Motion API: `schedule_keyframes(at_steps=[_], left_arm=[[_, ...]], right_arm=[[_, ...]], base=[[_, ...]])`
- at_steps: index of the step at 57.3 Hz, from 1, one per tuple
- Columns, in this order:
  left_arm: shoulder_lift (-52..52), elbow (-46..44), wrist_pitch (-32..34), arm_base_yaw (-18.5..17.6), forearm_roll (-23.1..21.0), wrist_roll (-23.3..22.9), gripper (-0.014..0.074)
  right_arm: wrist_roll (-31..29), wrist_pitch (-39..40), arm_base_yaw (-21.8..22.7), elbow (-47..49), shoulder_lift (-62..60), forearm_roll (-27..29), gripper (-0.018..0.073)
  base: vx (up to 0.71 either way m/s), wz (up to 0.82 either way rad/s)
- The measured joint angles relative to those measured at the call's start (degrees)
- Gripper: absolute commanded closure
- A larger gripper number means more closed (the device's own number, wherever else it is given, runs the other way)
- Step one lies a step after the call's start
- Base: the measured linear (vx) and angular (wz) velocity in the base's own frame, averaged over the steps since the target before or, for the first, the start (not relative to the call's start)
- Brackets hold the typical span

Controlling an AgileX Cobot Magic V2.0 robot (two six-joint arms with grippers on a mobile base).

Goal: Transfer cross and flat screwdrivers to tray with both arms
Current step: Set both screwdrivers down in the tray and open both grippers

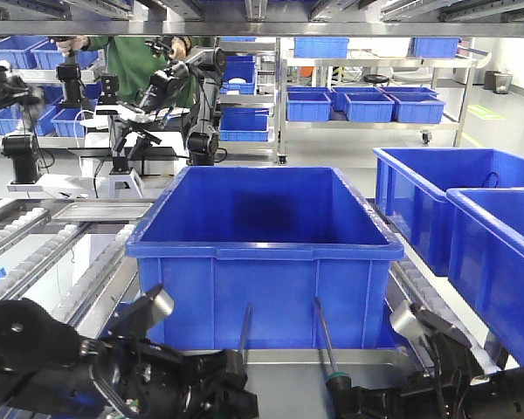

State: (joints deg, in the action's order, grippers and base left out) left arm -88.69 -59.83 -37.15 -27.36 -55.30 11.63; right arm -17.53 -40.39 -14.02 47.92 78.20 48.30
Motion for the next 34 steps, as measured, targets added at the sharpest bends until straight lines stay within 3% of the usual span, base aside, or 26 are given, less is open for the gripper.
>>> schedule_keyframes(at_steps=[8,16,34], left_arm=[[-1.38,0.0,-0.32,0.0,0.0,-0.92,0.0573],[-1.63,0.0,-0.44,0.0,0.0,-1.28,0.0498],[-1.63,0.0,-0.71,0.0,0.0,-0.79,0.0169]], right_arm=[[0.0,0.05,0.0,0.0,0.0,0.0,0.0522],[0.0,0.05,0.0,0.0,0.0,0.35,0.0398],[0.0,0.47,0.0,0.0,0.0,0.96,0.0043]], base=[[0.0,0.0],[0.0,0.0],[0.0,0.0]])
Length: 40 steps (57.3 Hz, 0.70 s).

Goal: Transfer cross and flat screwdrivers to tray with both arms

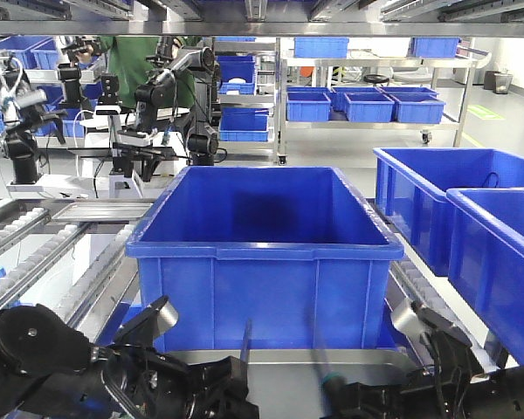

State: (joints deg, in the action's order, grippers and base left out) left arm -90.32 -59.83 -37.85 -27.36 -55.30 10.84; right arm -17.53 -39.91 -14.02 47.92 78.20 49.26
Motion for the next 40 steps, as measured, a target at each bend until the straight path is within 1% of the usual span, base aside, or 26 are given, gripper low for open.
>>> schedule_keyframes(at_steps=[4,10,18,21,24,28,30,32,33,35,36,40], left_arm=[[0.0,0.0,-0.72,0.0,0.0,1.37,0.0114],[0.0,0.0,-1.73,0.0,0.0,3.25,0.0076],[0.0,0.0,-1.84,0.0,-0.14,4.12,0.0078],[0.12,0.0,-1.84,0.0,-0.14,4.18,0.0095],[0.46,0.0,-1.84,0.0,-0.09,4.3,0.0143],[1.45,0.0,-2.13,0.37,0.44,4.3,0.0256],[2.13,0.0,-2.36,0.63,1.06,4.3,0.0333],[2.97,0.0,-2.91,0.77,1.97,4.3,0.0419],[3.33,0.0,-3.18,0.82,2.4,4.3,0.0473],[4.66,0.0,-4.47,0.94,4.18,4.32,0.0577],[5.39,0.0,-5.11,0.94,5.32,4.45,0.0607],[8.32,0.0,-7.04,0.82,10.21,4.93,0.0605]], right_arm=[[-0.06,0.25,0.0,0.0,0.0,0.07,0.0001],[-0.99,0.45,0.0,0.0,0.0,0.24,-0.0013],[-1.78,0.45,0.0,0.0,0.0,0.26,0.0008],[-1.89,0.47,0.0,0.0,0.0,0.26,0.0038],[-1.89,0.59,0.0,0.0,-0.3,0.26,0.0092],[-1.89,0.71,0.0,0.0,-1.17,0.26,0.0224],[-1.89,0.71,0.0,0.0,-1.6,0.26,0.031],[-1.89,0.71,0.0,0.0,-2.42,0.26,0.0426],[-1.89,0.71,0.0,0.0,-2.73,0.26,0.0467],[-1.89,0.71,0.0,0.0,-3.97,0.14,0.0576],[-1.94,0.71,0.0,0.0,-4.41,0.03,0.0575],[-2.1,0.65,0.0,0.0,-7.38,-1.01,0.0573]], base=[[0.0,0.0],[0.0,0.0],[0.0,0.0],[0.0,0.0],[0.0,0.0],[0.0,0.0],[0.0,0.0],[0.0,0.0],[0.0,0.0],[0.0,0.0],[0.0,0.0],[0.0,0.0]])
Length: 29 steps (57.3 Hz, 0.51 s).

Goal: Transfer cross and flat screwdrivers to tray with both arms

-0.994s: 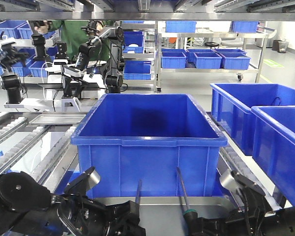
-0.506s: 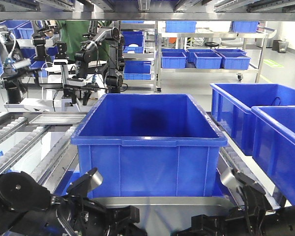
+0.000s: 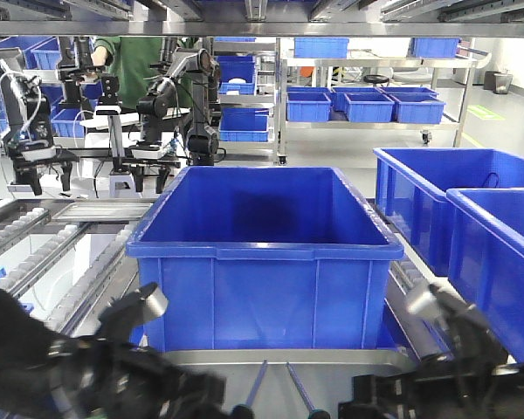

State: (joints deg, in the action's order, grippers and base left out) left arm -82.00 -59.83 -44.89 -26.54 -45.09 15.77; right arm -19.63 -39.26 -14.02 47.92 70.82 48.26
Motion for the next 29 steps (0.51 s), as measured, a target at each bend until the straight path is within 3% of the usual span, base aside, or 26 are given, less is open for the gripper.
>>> schedule_keyframes(at_steps=[13,29], left_arm=[[17.92,6.09,2.37,-0.26,15.56,-2.73,0.06],[58.47,24.05,14.32,-0.26,30.17,-3.21,0.06]], right_arm=[[-3.15,1.0,0.0,-0.31,-16.03,-6.16,0.0569],[-13.94,11.12,0.0,-11.01,-46.95,-8.52,0.0569]], base=[[0.0,0.0],[0.0,0.0]])
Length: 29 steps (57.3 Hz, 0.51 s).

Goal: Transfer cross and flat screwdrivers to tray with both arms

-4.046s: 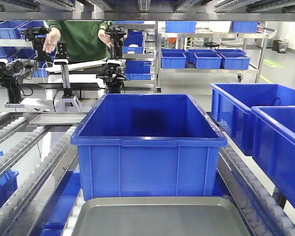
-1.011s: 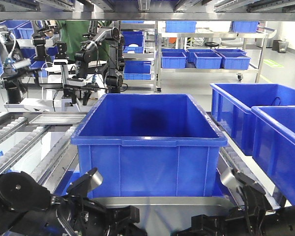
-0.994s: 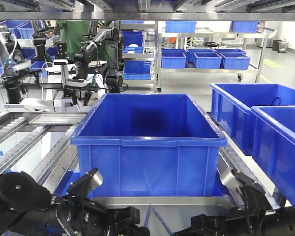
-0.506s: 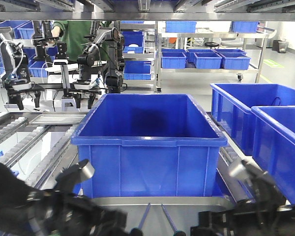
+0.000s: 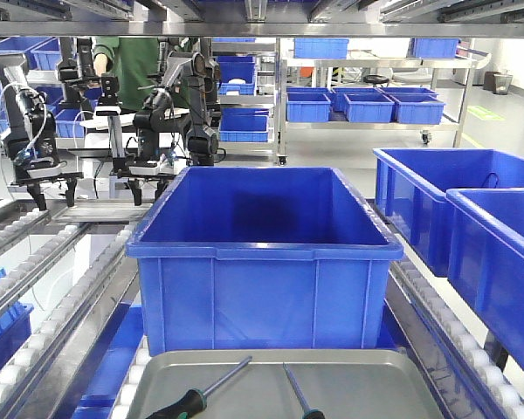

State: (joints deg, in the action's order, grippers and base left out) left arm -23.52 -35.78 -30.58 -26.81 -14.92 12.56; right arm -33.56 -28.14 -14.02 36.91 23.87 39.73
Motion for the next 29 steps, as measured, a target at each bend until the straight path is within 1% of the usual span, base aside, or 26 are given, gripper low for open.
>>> schedule_keyframes(at_steps=[6,12,16,22,29], left_arm=[[14.42,6.7,5.33,0.0,4.04,0.0,0.06],[22.94,11.88,7.49,0.0,5.23,-0.22,0.0598],[24.33,13.95,6.47,0.0,5.52,-1.42,0.0597],[24.26,14.91,2.6,0.0,5.69,-2.66,0.0597],[23.81,14.91,2.06,0.0,5.72,-2.79,0.0597]], right_arm=[[-1.07,3.31,0.0,-6.67,-7.63,0.0,0.0568],[-1.34,7.08,0.0,-11.63,-10.64,0.29,0.0568],[-1.34,8.09,0.0,-12.95,-11.16,1.3,0.0568],[-1.34,8.21,0.0,-13.21,-11.16,1.73,0.0568],[-1.34,8.21,0.0,-13.26,-11.16,1.87,0.0568]], base=[[0.0,0.0],[0.0,0.0],[0.0,0.0],[0.0,0.0],[0.0,0.0]])
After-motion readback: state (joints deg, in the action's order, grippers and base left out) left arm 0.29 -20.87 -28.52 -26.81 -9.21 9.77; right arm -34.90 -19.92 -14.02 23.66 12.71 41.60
